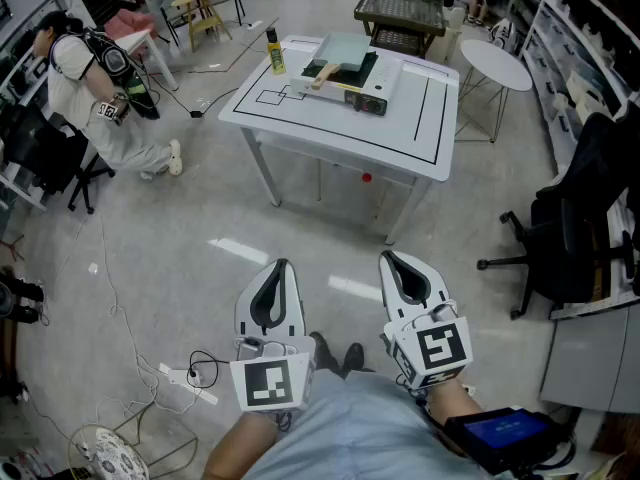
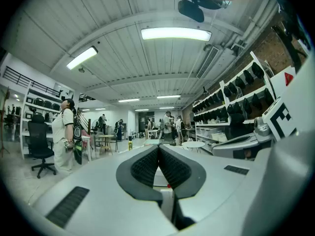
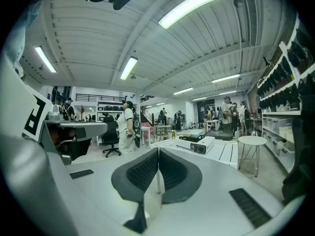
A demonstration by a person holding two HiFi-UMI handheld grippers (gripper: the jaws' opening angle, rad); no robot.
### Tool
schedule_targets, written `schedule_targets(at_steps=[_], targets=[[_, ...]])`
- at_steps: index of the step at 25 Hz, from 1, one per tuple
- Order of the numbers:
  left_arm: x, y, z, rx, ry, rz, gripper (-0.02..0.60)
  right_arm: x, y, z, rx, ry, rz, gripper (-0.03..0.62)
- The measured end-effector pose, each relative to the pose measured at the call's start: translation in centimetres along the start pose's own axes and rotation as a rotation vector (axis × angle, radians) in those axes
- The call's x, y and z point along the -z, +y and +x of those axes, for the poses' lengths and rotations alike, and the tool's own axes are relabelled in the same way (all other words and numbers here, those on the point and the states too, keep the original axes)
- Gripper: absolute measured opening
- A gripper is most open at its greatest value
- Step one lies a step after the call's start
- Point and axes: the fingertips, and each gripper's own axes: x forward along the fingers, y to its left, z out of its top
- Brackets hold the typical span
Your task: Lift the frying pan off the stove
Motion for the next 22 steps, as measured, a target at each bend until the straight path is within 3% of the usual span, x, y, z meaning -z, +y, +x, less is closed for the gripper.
schedule_targets(at_steps=[12, 22], targets=[[1.7, -0.5, 0.3, -0.028, 0.052, -0.013, 0.017, 1.6, -1.8, 0.4, -0.027, 0.018, 0.092, 0.051], [5.9, 5.6, 6.9, -0.055, 0.143, -0.051, 0.017, 4.4, -3.0, 9.1, -0.013, 0.095, 0.116, 0.051]])
